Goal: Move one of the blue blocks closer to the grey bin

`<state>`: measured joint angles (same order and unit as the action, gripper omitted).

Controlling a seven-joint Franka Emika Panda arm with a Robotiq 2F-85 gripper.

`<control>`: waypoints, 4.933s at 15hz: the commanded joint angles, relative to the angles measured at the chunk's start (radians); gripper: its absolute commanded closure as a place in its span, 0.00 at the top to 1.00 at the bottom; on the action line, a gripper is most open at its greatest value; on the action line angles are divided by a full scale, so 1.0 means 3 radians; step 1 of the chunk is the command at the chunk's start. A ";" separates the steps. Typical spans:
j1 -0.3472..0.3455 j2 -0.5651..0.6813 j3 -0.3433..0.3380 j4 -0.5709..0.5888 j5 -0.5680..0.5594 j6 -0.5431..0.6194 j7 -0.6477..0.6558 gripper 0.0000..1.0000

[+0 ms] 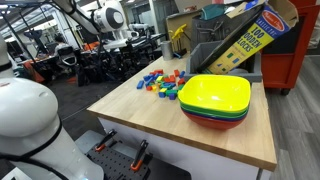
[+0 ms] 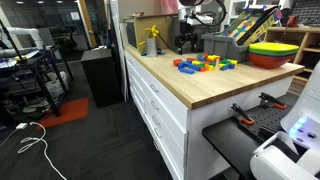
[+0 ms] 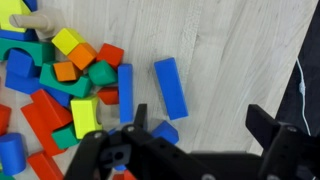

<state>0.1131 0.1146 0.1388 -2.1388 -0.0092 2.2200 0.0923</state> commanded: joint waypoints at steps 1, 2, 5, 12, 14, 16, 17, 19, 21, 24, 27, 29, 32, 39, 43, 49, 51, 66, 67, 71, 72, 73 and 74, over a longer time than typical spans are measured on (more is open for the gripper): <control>0.0017 0.0207 -0.0056 0.0187 -0.0107 0.0026 0.0020 1.00; 0.0014 0.0257 -0.0069 0.0216 -0.0128 0.0038 0.0021 1.00; -0.0003 0.0430 -0.0126 0.0335 -0.0161 0.0063 0.0013 1.00; -0.0020 0.0859 -0.0268 0.0674 -0.0148 0.0118 -0.0006 1.00; -0.0022 0.0937 -0.0297 0.0731 -0.0152 0.0100 -0.0011 1.00; -0.0024 0.0994 -0.0331 0.0767 -0.0170 0.0079 -0.0008 1.00; -0.0030 0.1011 -0.0346 0.0771 -0.0171 0.0074 -0.0007 1.00; -0.0038 0.1043 -0.0379 0.0779 -0.0176 0.0061 -0.0007 1.00; -0.0045 0.1077 -0.0412 0.0781 -0.0187 0.0055 -0.0005 1.00; -0.0060 0.1125 -0.0432 0.0799 -0.0186 0.0046 0.0000 0.73; -0.0065 0.1127 -0.0429 0.0813 -0.0170 0.0034 0.0006 0.53; -0.0064 0.1129 -0.0416 0.0811 -0.0149 0.0022 0.0005 0.39; -0.0063 0.1126 -0.0398 0.0805 -0.0128 0.0000 0.0001 0.16; -0.0054 0.1000 -0.0399 0.0858 -0.0104 -0.0218 0.0079 0.04; -0.0016 0.0911 -0.0430 0.1013 -0.0132 -0.0310 0.0337 0.04; 0.0056 0.1049 -0.0602 0.1342 -0.0483 -0.0288 0.0878 0.04; 0.0067 0.1124 -0.0669 0.1407 -0.0612 -0.0262 0.1047 0.04; 0.0168 0.1764 -0.1203 0.2066 -0.1617 -0.0671 0.1565 0.04; 0.0181 0.1804 -0.1230 0.2100 -0.1693 -0.0684 0.1602 0.04; 0.0208 0.1968 -0.1298 0.2243 -0.1900 -0.0745 0.1765 0.04; 0.0208 0.2008 -0.1301 0.2280 -0.1919 -0.0774 0.1806 0.04; 0.0209 0.2041 -0.1300 0.2315 -0.1938 -0.0819 0.1829 0.04; 0.0209 0.2063 -0.1291 0.2339 -0.1943 -0.0874 0.1859 0.29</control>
<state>0.1630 0.6975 -0.2358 -1.4947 -0.5732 2.0220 0.6185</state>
